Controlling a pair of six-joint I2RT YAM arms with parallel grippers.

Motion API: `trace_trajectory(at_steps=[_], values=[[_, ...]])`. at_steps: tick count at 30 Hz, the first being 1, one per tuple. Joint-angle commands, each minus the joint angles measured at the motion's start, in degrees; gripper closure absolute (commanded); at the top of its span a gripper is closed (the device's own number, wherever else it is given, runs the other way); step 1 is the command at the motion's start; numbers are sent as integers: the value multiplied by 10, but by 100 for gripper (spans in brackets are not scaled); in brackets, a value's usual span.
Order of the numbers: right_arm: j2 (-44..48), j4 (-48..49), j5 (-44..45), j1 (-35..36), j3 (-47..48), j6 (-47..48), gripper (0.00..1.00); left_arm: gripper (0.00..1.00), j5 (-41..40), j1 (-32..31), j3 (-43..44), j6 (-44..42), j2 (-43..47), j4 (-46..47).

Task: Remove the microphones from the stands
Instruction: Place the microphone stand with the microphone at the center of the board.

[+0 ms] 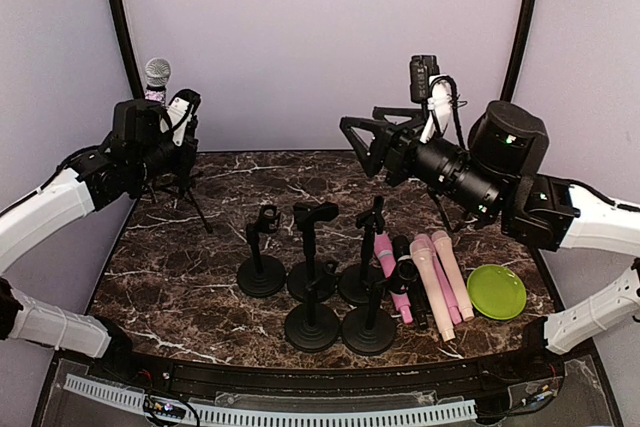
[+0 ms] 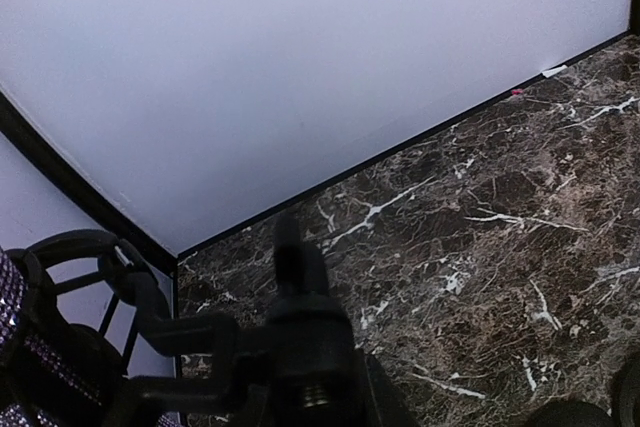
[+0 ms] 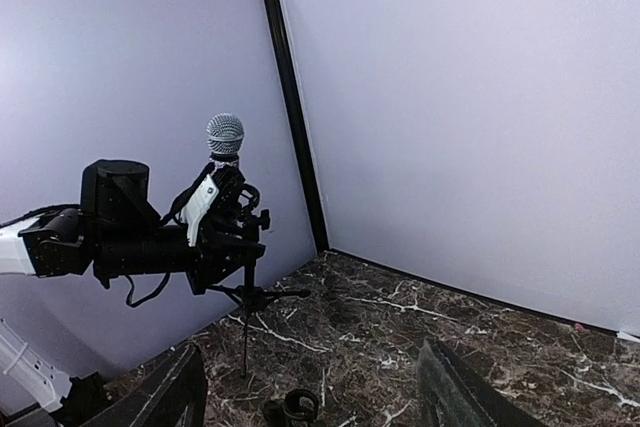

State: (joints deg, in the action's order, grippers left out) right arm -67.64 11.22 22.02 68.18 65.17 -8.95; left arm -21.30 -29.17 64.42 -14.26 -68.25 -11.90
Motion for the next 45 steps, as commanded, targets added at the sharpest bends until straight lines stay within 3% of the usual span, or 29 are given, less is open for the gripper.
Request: trace_trajectory(at_steps=[1,8,16,25,34,45], values=[[12,32,11,-8,-15,-11,27,100,-48,16,-59,13,67,139],[11,34,5,-13,-22,-22,27,100,-16,16,-206,84,100,243],[15,40,8,-16,-35,-33,27,100,7,16,-306,94,118,335],[10,48,6,-16,-41,-41,27,98,44,16,-373,127,119,395],[16,57,6,-17,-53,-47,26,94,60,16,-383,112,86,408],[35,69,16,-18,-72,-50,26,67,50,16,-393,115,72,409]])
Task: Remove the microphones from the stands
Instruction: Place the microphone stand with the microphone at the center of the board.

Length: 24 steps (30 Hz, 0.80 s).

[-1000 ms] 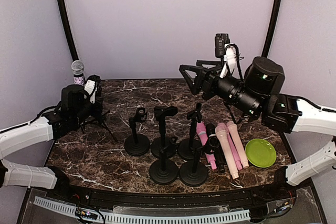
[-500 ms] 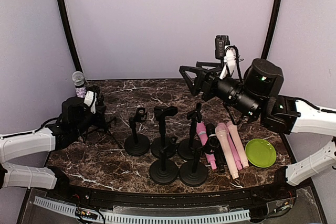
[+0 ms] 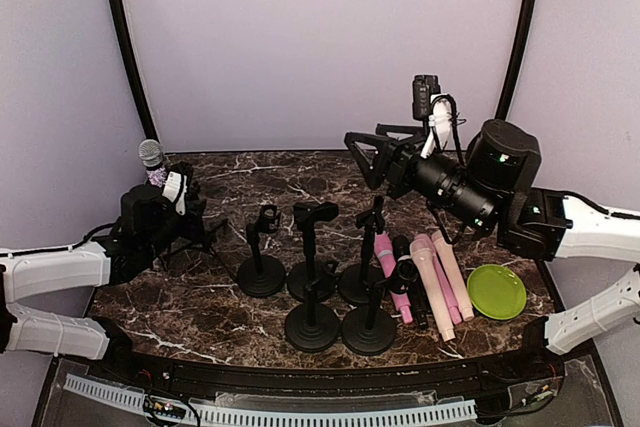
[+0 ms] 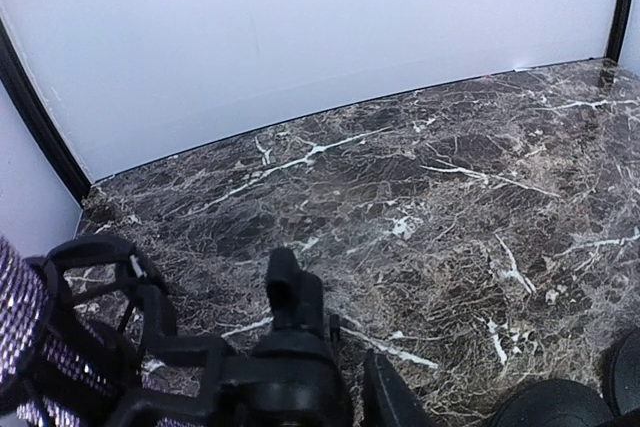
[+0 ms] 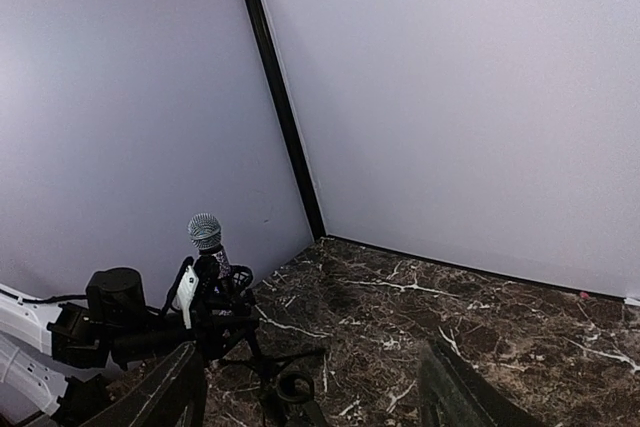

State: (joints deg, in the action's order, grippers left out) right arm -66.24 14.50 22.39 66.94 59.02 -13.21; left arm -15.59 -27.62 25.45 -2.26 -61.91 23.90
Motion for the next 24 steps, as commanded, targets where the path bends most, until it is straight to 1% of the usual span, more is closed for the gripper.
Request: trace_trajectory(at_steps=[1,5,8,15,19,21,23,24], values=[[23,37,12,-6,-12,-8,26,64,-7,0,-6,-2,11,51],[30,40,16,-6,-18,-8,26,53,-17,0,-9,15,20,34],[34,42,17,-6,-22,-9,26,49,-19,1,-7,44,35,-1],[40,46,18,-7,-29,-9,26,38,-18,0,-8,103,128,-91],[43,49,18,-7,-33,-10,26,34,-18,0,21,132,153,-178],[44,49,16,-7,-35,-12,26,33,-22,0,50,147,154,-237],[47,46,16,-7,-35,-14,26,30,-33,0,89,167,151,-332],[49,45,16,-7,-36,-14,26,29,-41,1,122,183,148,-357]])
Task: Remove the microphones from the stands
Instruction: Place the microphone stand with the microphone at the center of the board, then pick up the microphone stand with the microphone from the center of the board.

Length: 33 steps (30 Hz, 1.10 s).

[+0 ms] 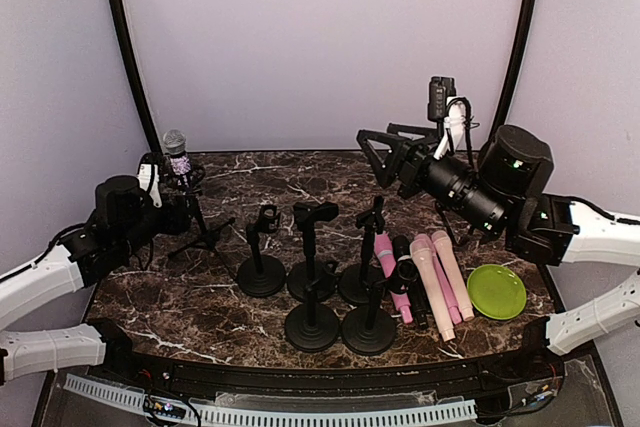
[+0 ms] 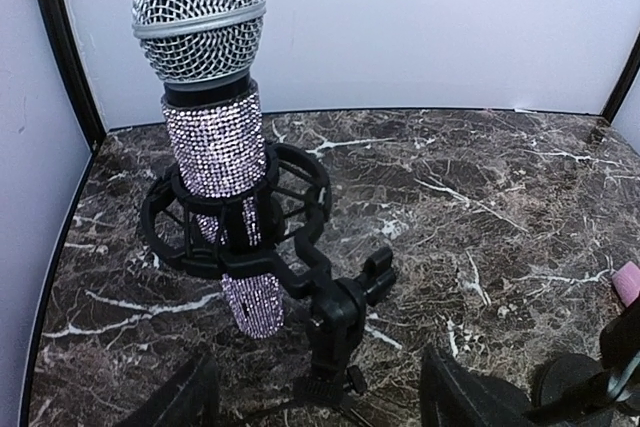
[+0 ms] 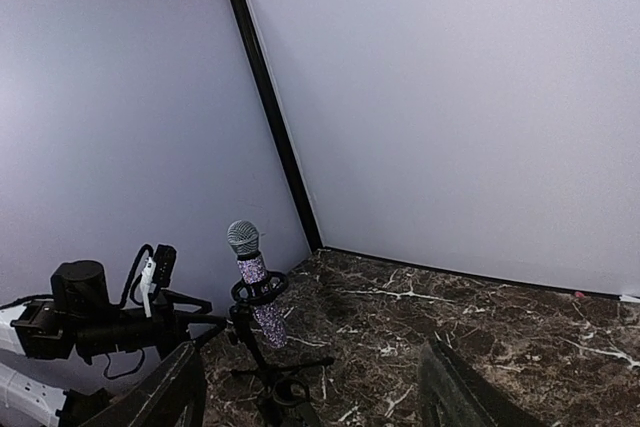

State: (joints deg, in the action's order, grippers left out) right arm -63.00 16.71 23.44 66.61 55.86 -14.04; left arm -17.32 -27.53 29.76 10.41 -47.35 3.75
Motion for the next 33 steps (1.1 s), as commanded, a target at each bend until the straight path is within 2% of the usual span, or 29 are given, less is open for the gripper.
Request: trace_trajectory(at_steps=[1,3,8,13,17,20,23,27,33], values=[[18,20,5,-4,-5,-6,26,29,-38,1,95,61,-4,-197],[21,16,-2,-4,-5,-7,26,27,-41,2,143,59,-12,-235],[19,7,-25,-3,-3,-11,25,17,-21,16,232,28,-37,-255],[9,-5,-40,-3,4,-15,23,11,36,55,300,-9,-97,-260],[-2,-13,-50,-3,15,-17,17,9,54,89,339,-29,-150,-262],[-7,-17,-54,-4,21,-17,14,8,79,131,351,-30,-165,-244],[-9,-17,-55,-4,22,-18,13,7,139,170,349,-22,-178,-222],[-16,-20,-56,-3,24,-19,12,7,224,183,336,-24,-197,-182],[-22,-27,-56,-3,26,-23,11,7,242,190,347,-45,-240,-170]])
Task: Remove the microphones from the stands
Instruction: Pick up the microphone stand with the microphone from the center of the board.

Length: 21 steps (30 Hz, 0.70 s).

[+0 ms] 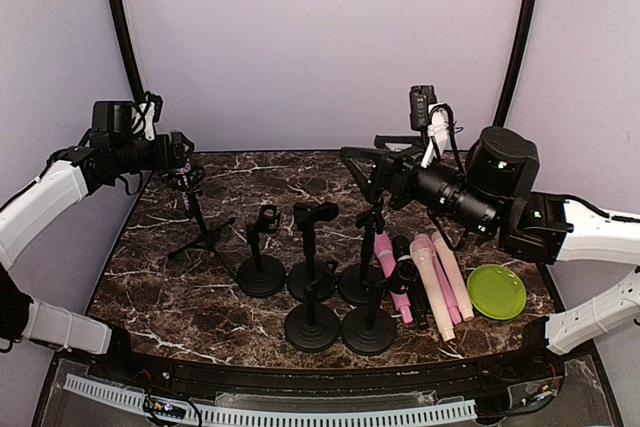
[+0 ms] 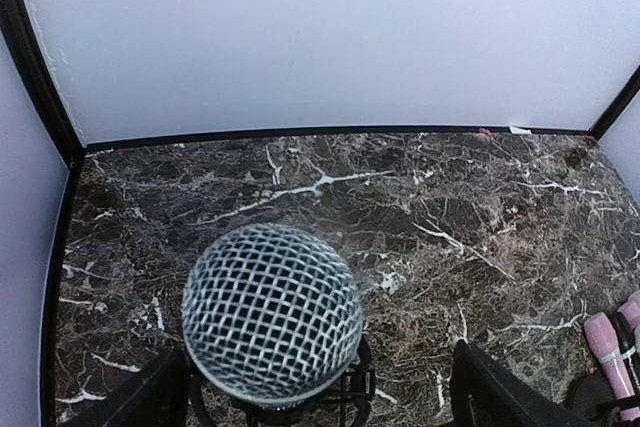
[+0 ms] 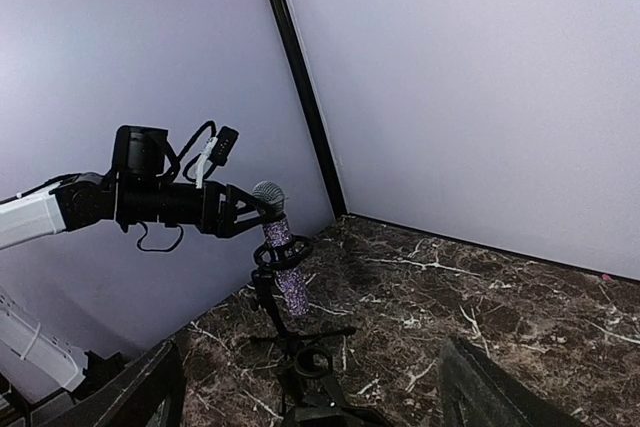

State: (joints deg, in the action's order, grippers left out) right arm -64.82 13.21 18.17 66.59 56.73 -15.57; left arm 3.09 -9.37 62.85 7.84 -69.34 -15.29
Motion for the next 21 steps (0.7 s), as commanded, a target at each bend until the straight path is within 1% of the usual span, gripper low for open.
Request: trace_trajectory(at_steps=[1,4,6,8,11,12,13,14,15,16,17,20,21], values=[[-5,8,-3,-3,17,-9,11,7,36,10,19,-21,-24,21],[-6,8,-2,-4,16,-12,11,10,37,17,21,-25,-40,31],[-6,7,0,-3,17,-12,11,16,41,17,18,-27,-42,48],[-7,6,0,-3,16,-14,11,28,36,17,13,-30,-39,63],[-8,5,2,-3,15,-16,11,39,28,17,-3,-41,-22,97],[-8,6,2,-3,14,-16,11,45,30,17,-9,-46,-17,109],[-9,5,3,-3,14,-17,11,49,38,17,-10,-53,-10,114],[-10,5,3,-3,14,-18,11,55,41,17,-12,-56,-7,120],[-11,5,3,-3,14,-18,11,58,50,17,-11,-62,0,122],[-12,5,3,-3,14,-18,11,64,54,17,-8,-64,2,122],[-13,5,2,-3,14,-19,11,66,61,17,-7,-68,7,121],[-18,6,0,-4,16,-22,11,77,67,17,7,-70,12,110],[-20,6,-1,-3,18,-23,11,79,68,17,11,-69,13,106]])
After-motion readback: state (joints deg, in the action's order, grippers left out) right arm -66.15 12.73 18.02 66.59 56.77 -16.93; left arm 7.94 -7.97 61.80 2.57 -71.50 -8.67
